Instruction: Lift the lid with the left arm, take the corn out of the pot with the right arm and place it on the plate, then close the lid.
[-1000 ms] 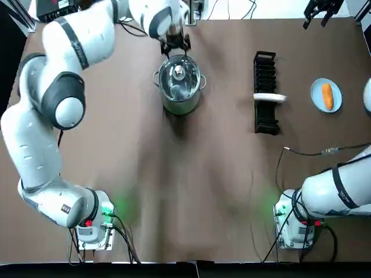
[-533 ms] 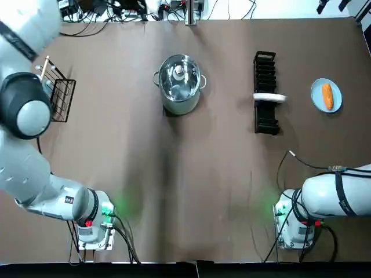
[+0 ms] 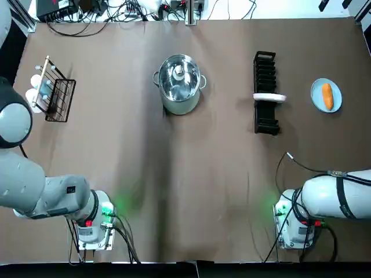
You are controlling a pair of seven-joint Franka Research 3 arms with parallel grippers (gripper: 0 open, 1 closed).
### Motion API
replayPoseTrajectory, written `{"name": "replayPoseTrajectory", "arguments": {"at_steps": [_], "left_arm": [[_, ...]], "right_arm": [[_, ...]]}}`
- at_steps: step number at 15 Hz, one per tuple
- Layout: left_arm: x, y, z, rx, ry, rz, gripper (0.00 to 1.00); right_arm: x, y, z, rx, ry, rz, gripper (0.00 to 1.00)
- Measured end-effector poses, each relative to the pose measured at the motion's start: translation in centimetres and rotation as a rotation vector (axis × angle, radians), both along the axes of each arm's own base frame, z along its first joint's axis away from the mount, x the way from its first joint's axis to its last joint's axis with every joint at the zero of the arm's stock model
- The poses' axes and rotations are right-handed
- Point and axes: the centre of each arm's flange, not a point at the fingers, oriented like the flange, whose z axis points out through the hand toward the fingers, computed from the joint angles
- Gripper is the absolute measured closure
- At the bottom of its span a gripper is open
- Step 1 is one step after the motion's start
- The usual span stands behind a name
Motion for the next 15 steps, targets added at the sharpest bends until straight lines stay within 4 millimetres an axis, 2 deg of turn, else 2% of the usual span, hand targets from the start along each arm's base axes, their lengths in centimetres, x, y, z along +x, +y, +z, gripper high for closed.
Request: {"name": "replayPoseTrajectory", "arguments": {"at_steps": [3, 7, 9, 15], "left_arm": [[0.2, 1.8, -0.5, 0.003, 0.018, 0.033, 0.0], [0.8, 8.1, -0.8, -0.078, 0.038, 0.091, 0.0], [0.5, 10.0, -0.6, -0.117, 0.049, 0.091, 0.0], [-0.2, 9.2, -0.1, -0.121, 0.054, 0.058, 0.0]], "right_arm": [[0.0, 0.0, -0.7, 0.0, 0.015, 0.0, 0.0], [0.0, -0.1, -0.8, 0.0, 0.017, -0.001, 0.0], [0.0, -0.1, -0.7, 0.0, 0.016, -0.002, 0.0], [-0.1, -0.2, -0.6, 0.0, 0.014, -0.003, 0.0]]}}
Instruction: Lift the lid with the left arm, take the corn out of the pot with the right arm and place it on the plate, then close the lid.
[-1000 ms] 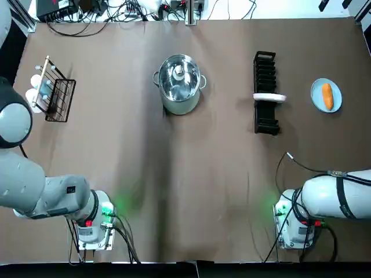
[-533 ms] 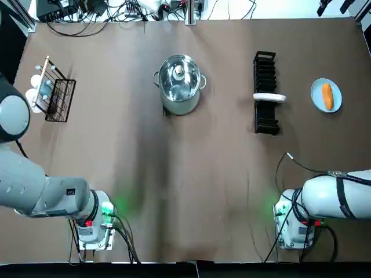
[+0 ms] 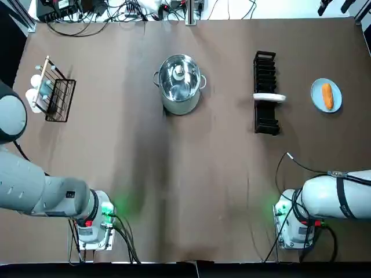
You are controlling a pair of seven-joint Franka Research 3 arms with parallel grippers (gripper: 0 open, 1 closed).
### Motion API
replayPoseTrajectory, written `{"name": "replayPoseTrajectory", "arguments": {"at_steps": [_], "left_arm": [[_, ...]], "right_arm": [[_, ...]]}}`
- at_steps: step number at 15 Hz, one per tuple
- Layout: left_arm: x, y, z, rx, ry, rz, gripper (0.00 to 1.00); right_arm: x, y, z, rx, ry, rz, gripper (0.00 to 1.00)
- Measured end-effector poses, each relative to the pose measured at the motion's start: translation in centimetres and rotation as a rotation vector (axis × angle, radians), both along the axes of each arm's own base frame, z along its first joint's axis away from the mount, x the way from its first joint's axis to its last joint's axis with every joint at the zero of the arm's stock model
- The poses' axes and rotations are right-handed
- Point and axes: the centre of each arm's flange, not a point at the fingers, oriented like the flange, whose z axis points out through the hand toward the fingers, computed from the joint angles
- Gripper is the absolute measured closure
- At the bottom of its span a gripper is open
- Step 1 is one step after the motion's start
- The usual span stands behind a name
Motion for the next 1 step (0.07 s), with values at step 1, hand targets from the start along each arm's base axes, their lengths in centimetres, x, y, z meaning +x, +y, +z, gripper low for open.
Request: {"name": "replayPoseTrajectory", "arguments": {"at_steps": [1], "left_arm": [[-0.05, 0.06, 0.09, 0.0, -0.002, 0.001, 0.0]], "right_arm": [[-0.02, 0.02, 0.03, 0.0, -0.001, 0.001, 0.0]]}}
